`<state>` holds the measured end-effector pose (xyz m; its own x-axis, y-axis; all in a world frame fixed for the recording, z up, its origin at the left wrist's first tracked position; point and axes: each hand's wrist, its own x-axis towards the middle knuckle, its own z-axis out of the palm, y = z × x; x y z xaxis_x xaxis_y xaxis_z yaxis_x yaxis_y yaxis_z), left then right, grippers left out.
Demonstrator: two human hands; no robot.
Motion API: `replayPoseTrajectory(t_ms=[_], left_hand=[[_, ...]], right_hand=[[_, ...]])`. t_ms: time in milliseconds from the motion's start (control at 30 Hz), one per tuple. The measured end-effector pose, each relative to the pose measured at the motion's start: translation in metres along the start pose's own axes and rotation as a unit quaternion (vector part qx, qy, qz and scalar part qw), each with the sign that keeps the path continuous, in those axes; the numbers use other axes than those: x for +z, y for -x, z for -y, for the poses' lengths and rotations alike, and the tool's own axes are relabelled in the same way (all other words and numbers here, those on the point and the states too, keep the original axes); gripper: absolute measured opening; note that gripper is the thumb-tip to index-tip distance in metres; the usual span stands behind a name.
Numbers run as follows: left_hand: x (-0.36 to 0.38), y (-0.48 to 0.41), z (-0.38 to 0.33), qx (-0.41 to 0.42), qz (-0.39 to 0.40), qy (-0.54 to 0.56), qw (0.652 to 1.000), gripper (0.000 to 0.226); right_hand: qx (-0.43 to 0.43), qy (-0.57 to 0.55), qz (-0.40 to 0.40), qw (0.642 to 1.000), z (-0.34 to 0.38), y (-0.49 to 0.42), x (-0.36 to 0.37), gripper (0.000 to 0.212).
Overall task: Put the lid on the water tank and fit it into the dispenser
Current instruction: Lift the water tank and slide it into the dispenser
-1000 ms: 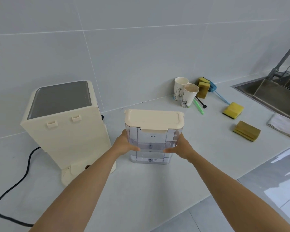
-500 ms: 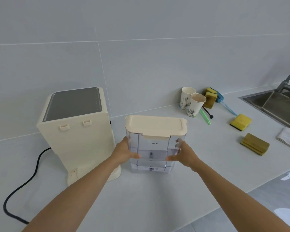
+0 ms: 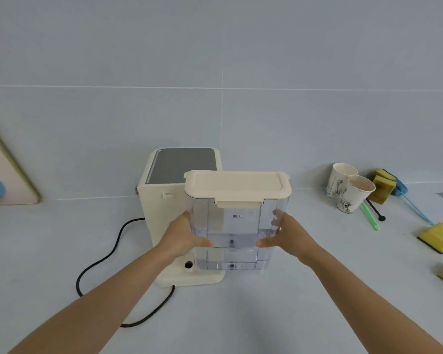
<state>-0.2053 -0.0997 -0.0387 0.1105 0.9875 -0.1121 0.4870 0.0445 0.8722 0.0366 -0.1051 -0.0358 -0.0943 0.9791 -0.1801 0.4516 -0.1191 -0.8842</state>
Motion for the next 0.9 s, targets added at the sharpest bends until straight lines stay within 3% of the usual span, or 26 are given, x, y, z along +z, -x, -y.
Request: replayPoseTrajectory(t_ms=[400,667,900], left_hand=[[-0.025,-0.001,0.004,-0.073,-0.012,0.051,0.996,0.059],[-0.039,-0.014,0.014,-0.087,-0.015,0.051,0.995,0.067],[-0.040,-0.019,0.022,-0.082,-0.005,0.056,0.995,0.067]], right_hand=[[-0.018,-0.037,0.036,0.999,0.017,-0.015,0.022,0.071],[-0.026,-0.036,0.045,0.998,0.023,-0.029,0.037,0.088],[-0.027,-0.049,0.043,0.998,0.017,-0.033,0.042,0.082]])
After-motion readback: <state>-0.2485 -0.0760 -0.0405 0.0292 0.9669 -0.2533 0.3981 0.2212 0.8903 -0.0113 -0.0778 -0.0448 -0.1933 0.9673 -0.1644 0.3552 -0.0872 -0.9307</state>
